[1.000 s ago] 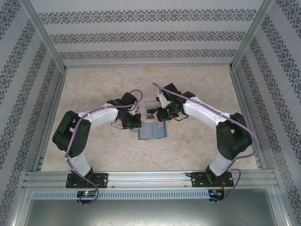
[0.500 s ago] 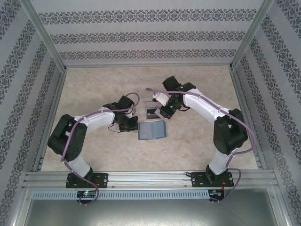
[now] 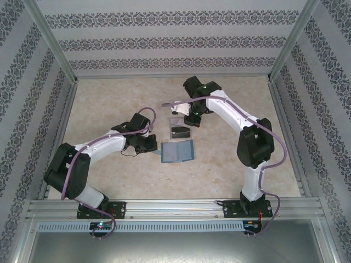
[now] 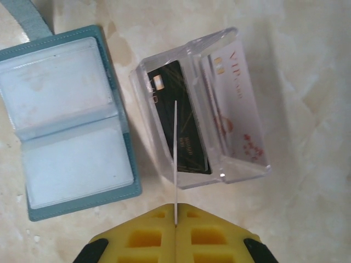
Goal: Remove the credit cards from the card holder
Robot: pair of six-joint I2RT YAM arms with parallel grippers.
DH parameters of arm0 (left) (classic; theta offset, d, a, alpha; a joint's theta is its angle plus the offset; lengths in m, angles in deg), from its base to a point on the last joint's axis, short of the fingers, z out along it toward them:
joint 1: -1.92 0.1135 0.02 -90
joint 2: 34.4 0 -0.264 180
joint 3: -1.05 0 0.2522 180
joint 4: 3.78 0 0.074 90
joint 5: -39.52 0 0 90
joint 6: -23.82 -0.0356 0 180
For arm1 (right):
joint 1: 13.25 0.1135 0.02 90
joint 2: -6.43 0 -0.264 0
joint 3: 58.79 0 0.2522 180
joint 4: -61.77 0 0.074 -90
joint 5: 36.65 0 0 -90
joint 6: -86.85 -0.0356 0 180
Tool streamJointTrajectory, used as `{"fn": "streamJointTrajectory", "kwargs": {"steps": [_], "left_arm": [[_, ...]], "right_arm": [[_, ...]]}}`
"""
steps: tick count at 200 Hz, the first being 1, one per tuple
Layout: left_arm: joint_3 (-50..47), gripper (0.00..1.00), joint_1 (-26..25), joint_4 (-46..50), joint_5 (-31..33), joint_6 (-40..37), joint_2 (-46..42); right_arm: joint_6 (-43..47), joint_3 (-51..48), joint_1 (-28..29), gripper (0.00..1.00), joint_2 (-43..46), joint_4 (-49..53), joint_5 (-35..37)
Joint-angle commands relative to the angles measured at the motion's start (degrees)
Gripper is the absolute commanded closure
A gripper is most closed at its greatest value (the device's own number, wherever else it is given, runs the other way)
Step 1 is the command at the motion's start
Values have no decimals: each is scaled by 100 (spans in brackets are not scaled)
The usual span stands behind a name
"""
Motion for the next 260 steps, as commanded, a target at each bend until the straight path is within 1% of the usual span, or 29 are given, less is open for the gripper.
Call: {"fn": "streamJointTrajectory", "kwargs": {"steps": [1, 64, 116, 179, 232, 250, 260], "left_arm": [[-74, 94, 74, -123, 97, 94, -137], [-170, 94, 146, -44, 183, 117, -364], [-113, 94, 227, 113, 195, 73, -402], [-100, 94, 265, 149, 173, 107, -396], [-57, 94, 280, 162, 159, 117, -339], [-35, 94, 271, 193, 154, 107, -320], [-44, 94, 278, 185, 154, 105, -319]], "right_arm": [[542, 584, 6, 100, -377, 579, 124], [897, 2065, 93, 100, -1363, 1167, 248], [1164, 2747, 174, 100, -1938, 1470, 272], [1293, 2933, 215, 100, -2355, 1589, 196], [1329, 2940, 231, 100, -2607, 1765, -71], [1323, 2975, 224, 97, -2652, 1785, -64], [1290, 3002, 215, 92, -2650, 1748, -32]]}}
